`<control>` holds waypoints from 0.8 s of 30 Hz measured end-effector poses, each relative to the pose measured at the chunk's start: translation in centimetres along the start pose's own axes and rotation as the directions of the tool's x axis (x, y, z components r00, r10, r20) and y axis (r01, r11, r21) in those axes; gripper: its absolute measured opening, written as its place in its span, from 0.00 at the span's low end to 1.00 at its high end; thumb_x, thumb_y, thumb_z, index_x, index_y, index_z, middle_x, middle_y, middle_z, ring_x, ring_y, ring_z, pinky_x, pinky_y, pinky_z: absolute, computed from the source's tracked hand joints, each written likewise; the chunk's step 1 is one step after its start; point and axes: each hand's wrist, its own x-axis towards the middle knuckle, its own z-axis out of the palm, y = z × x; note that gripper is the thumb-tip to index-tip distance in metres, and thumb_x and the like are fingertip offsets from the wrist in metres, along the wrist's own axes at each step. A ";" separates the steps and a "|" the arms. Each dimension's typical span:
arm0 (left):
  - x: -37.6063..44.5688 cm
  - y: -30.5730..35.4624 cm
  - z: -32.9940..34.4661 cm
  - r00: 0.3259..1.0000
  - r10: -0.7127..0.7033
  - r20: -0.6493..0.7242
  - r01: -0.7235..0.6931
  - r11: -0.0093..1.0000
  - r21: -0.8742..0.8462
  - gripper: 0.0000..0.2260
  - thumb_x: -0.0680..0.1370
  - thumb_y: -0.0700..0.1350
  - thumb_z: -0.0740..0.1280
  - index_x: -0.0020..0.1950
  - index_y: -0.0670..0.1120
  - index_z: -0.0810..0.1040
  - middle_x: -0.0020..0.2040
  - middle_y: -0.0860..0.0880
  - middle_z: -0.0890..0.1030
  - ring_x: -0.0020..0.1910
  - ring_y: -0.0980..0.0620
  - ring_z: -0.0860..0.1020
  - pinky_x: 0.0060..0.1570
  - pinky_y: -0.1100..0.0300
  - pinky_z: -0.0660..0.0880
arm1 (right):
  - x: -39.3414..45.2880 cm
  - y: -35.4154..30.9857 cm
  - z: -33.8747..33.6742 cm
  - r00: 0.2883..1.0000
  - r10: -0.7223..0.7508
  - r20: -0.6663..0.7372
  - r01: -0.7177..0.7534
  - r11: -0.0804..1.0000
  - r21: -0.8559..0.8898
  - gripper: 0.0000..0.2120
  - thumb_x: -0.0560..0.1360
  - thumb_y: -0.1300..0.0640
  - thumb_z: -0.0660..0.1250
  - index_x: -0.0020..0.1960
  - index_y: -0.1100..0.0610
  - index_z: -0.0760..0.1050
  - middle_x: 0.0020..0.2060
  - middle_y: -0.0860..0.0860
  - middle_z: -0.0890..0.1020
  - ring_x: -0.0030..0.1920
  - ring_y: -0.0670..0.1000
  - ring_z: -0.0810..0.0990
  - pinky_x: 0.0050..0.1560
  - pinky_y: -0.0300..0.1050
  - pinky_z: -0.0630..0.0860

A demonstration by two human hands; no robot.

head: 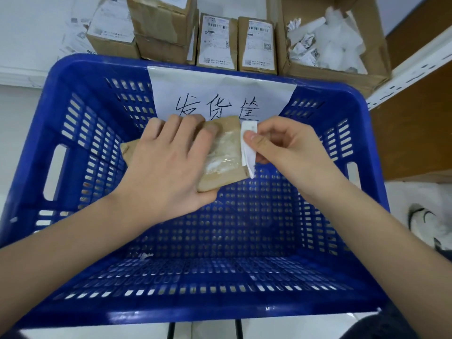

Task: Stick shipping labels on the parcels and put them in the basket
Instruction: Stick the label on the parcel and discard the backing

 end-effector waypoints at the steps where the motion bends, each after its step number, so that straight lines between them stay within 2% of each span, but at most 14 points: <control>1: 0.0 0.1 -0.1 1.000 0.000 -0.013 0.000 1.000 0.007 0.32 0.66 0.60 0.62 0.61 0.39 0.68 0.56 0.38 0.77 0.47 0.39 0.76 0.45 0.48 0.63 | 0.1 0.1 0.0 1.000 -0.015 -0.027 0.015 1.000 -0.008 0.06 0.75 0.60 0.69 0.39 0.58 0.76 0.30 0.54 0.78 0.31 0.43 0.77 0.37 0.35 0.76; 4: -0.1 0.0 -0.3 1.000 0.008 -0.009 -0.008 0.999 0.037 0.32 0.65 0.59 0.64 0.61 0.39 0.69 0.56 0.38 0.77 0.47 0.39 0.76 0.45 0.48 0.63 | 0.3 0.6 0.1 0.994 -0.077 -0.079 0.069 0.993 -0.100 0.08 0.74 0.59 0.71 0.38 0.57 0.75 0.32 0.57 0.79 0.33 0.51 0.78 0.40 0.43 0.77; 6: -0.1 -0.1 -0.4 1.000 0.008 -0.004 -0.008 0.999 0.048 0.32 0.65 0.59 0.65 0.61 0.39 0.69 0.56 0.38 0.77 0.47 0.39 0.76 0.45 0.48 0.63 | 0.5 0.9 0.2 0.987 -0.135 -0.090 0.116 0.975 -0.190 0.09 0.74 0.59 0.71 0.37 0.55 0.74 0.32 0.55 0.79 0.34 0.56 0.77 0.38 0.42 0.75; 10: 0.0 0.1 -0.6 1.000 0.004 -0.007 -0.004 0.999 0.034 0.31 0.67 0.60 0.61 0.60 0.39 0.70 0.56 0.38 0.77 0.47 0.39 0.76 0.44 0.48 0.63 | 0.3 1.3 0.5 0.965 -0.237 -0.115 0.189 0.926 -0.326 0.08 0.75 0.58 0.70 0.39 0.56 0.73 0.32 0.50 0.78 0.34 0.50 0.76 0.36 0.38 0.73; 13: 0.1 0.2 -0.6 1.000 -0.003 -0.003 0.003 0.999 0.033 0.30 0.66 0.60 0.62 0.60 0.39 0.70 0.56 0.38 0.77 0.46 0.39 0.76 0.45 0.48 0.62 | -0.1 1.6 1.0 0.933 -0.343 -0.110 0.264 0.858 -0.440 0.08 0.77 0.58 0.67 0.42 0.60 0.72 0.30 0.49 0.76 0.32 0.49 0.74 0.36 0.44 0.73; 16: 0.0 0.1 -0.4 1.000 0.007 0.013 -0.007 0.998 0.063 0.32 0.64 0.59 0.68 0.59 0.39 0.71 0.55 0.38 0.77 0.46 0.39 0.76 0.45 0.48 0.62 | -0.3 2.1 1.1 0.945 -0.326 -0.009 0.269 0.796 -0.542 0.11 0.80 0.56 0.61 0.44 0.62 0.68 0.27 0.49 0.73 0.28 0.51 0.71 0.31 0.49 0.69; 17: -0.1 0.0 -0.4 1.000 0.006 0.022 -0.008 0.997 0.073 0.32 0.63 0.58 0.70 0.59 0.39 0.71 0.54 0.38 0.77 0.46 0.39 0.76 0.44 0.48 0.63 | -0.2 2.2 1.0 0.958 -0.285 0.021 0.250 0.798 -0.548 0.11 0.81 0.55 0.60 0.44 0.61 0.67 0.27 0.49 0.72 0.27 0.50 0.70 0.31 0.48 0.68; 20: -0.2 -0.1 -0.3 0.998 -0.019 0.055 0.015 0.997 0.070 0.34 0.60 0.58 0.73 0.59 0.39 0.72 0.53 0.38 0.77 0.46 0.39 0.75 0.44 0.47 0.65 | 0.2 2.0 0.4 0.986 -0.164 0.019 0.156 0.885 -0.439 0.10 0.81 0.58 0.58 0.43 0.61 0.67 0.25 0.46 0.68 0.25 0.43 0.67 0.28 0.36 0.63; 23: -0.1 -0.1 -0.3 0.996 -0.041 0.077 0.037 0.998 0.056 0.36 0.59 0.58 0.75 0.59 0.39 0.72 0.53 0.39 0.76 0.46 0.39 0.75 0.45 0.47 0.67 | 0.4 1.3 0.6 0.986 -0.166 0.021 0.163 0.924 -0.346 0.10 0.82 0.61 0.56 0.41 0.57 0.65 0.26 0.47 0.66 0.25 0.42 0.66 0.29 0.33 0.65; 24: -0.1 0.0 -0.2 0.995 -0.043 0.085 0.038 0.998 0.058 0.37 0.58 0.59 0.75 0.59 0.39 0.73 0.52 0.39 0.76 0.46 0.39 0.76 0.45 0.47 0.68 | 0.4 1.0 0.8 0.984 -0.178 0.029 0.178 0.933 -0.312 0.11 0.82 0.62 0.56 0.40 0.56 0.64 0.27 0.47 0.66 0.25 0.42 0.65 0.30 0.36 0.68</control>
